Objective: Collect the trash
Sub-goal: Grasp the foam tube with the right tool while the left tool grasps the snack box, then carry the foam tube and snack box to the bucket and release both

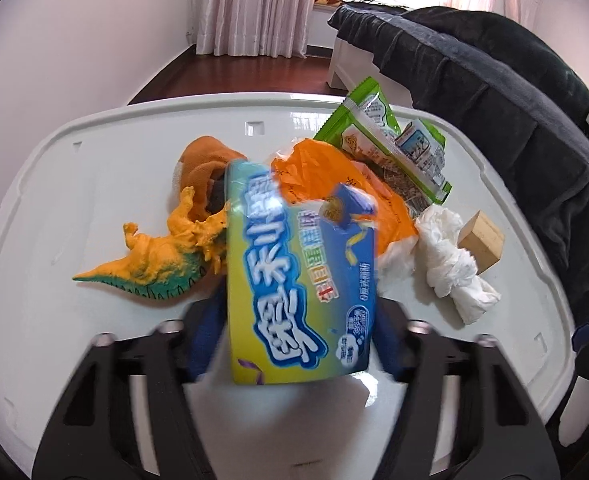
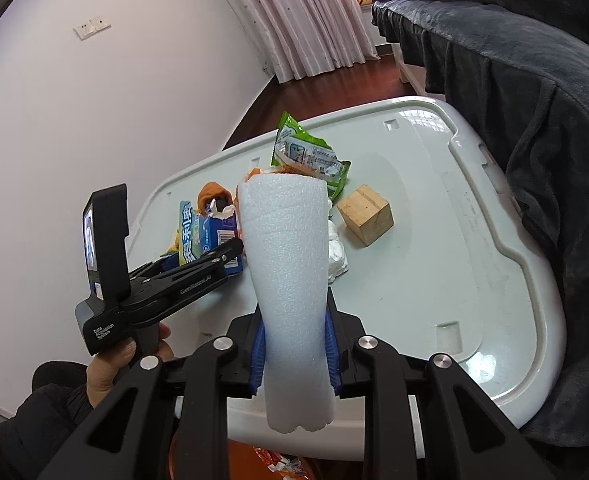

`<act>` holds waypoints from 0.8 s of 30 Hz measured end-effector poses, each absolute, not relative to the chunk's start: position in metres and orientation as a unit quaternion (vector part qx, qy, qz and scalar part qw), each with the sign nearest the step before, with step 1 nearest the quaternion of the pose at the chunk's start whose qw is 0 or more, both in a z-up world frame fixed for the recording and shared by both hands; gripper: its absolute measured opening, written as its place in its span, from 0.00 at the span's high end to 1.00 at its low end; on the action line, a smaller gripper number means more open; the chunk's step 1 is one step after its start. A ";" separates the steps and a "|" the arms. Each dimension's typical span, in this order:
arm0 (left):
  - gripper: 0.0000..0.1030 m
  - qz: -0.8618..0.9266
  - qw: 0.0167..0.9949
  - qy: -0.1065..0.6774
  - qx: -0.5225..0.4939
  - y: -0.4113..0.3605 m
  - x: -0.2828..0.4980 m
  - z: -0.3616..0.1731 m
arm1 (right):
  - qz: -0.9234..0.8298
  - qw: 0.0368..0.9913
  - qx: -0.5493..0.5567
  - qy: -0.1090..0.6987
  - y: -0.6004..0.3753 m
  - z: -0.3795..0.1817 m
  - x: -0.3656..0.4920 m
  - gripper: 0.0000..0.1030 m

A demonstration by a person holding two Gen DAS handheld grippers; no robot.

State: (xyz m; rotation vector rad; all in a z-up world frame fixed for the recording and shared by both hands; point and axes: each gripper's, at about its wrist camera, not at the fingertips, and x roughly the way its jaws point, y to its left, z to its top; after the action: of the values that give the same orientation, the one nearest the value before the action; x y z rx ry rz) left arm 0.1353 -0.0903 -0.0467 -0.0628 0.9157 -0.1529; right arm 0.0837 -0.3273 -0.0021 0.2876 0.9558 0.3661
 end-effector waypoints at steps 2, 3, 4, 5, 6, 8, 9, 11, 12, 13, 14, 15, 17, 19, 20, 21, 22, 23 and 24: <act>0.48 -0.070 0.897 0.435 -0.021 -0.093 0.136 -0.047 | 0.174 0.862 0.132 0.457 -0.324 -0.003 0.085 0.76; 0.49 -0.069 0.899 0.433 -0.018 -0.094 0.135 -0.047 | 0.174 0.862 0.130 0.458 -0.322 -0.003 0.085 0.76; 0.49 -0.066 0.899 0.432 -0.017 -0.094 0.134 -0.047 | 0.174 0.862 0.129 0.459 -0.321 -0.004 0.086 0.76; 0.49 -0.064 0.900 0.431 -0.018 -0.094 0.133 -0.047 | 0.174 0.862 0.127 0.460 -0.320 -0.004 0.086 0.76; 0.49 -0.058 0.900 0.432 -0.018 -0.093 0.132 -0.046 | 0.173 0.862 0.125 0.459 -0.318 -0.004 0.086 0.76; 0.49 -0.051 0.901 0.430 -0.019 -0.091 0.127 -0.044 | 0.172 0.863 0.124 0.459 -0.318 -0.004 0.086 0.76; 0.49 -0.052 0.902 0.429 -0.019 -0.090 0.124 -0.042 | 0.170 0.864 0.124 0.458 -0.318 -0.004 0.086 0.76; 0.50 -0.051 0.903 0.426 -0.016 -0.090 0.119 -0.037 | 0.169 0.865 0.124 0.456 -0.318 -0.004 0.085 0.76; 0.50 -0.052 0.904 0.424 -0.013 -0.089 0.114 -0.032 | 0.168 0.865 0.124 0.456 -0.318 -0.004 0.085 0.76; 0.50 -0.053 0.905 0.422 -0.011 -0.088 0.111 -0.028 | 0.167 0.865 0.124 0.456 -0.318 -0.003 0.085 0.76; 0.49 -0.053 0.906 0.420 -0.010 -0.088 0.108 -0.025 | 0.167 0.865 0.123 0.456 -0.318 -0.003 0.085 0.76; 0.50 -0.053 0.907 0.418 -0.007 -0.088 0.105 -0.020 | 0.167 0.865 0.123 0.456 -0.318 -0.003 0.084 0.76; 0.50 -0.052 0.908 0.415 -0.004 -0.089 0.099 -0.013 | 0.166 0.866 0.121 0.457 -0.317 -0.004 0.084 0.76; 0.50 -0.053 0.910 0.412 -0.002 -0.089 0.090 -0.004 | 0.165 0.865 0.120 0.457 -0.315 -0.004 0.084 0.76; 0.49 -0.053 0.911 0.410 0.000 -0.090 0.087 -0.001 | 0.165 0.865 0.120 0.458 -0.315 -0.004 0.084 0.76; 0.49 -0.053 0.912 0.406 0.005 -0.091 0.081 0.005 | 0.165 0.865 0.120 0.458 -0.314 -0.004 0.084 0.76; 0.49 -0.053 0.913 0.405 0.009 -0.092 0.077 0.008 | 0.165 0.866 0.119 0.457 -0.312 -0.004 0.084 0.76; 0.49 -0.054 0.914 0.403 0.014 -0.093 0.072 0.013 | 0.165 0.867 0.116 0.455 -0.311 -0.003 0.083 0.76; 0.49 -0.055 0.914 0.401 0.015 -0.094 0.068 0.015 | 0.165 0.869 0.112 0.453 -0.309 -0.003 0.082 0.76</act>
State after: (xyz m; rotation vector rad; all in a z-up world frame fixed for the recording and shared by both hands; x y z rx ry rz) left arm 0.0676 -0.0936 0.0153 0.0316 0.8263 -0.1132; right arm 0.0821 -0.3092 -0.0029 0.2342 0.9486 0.3463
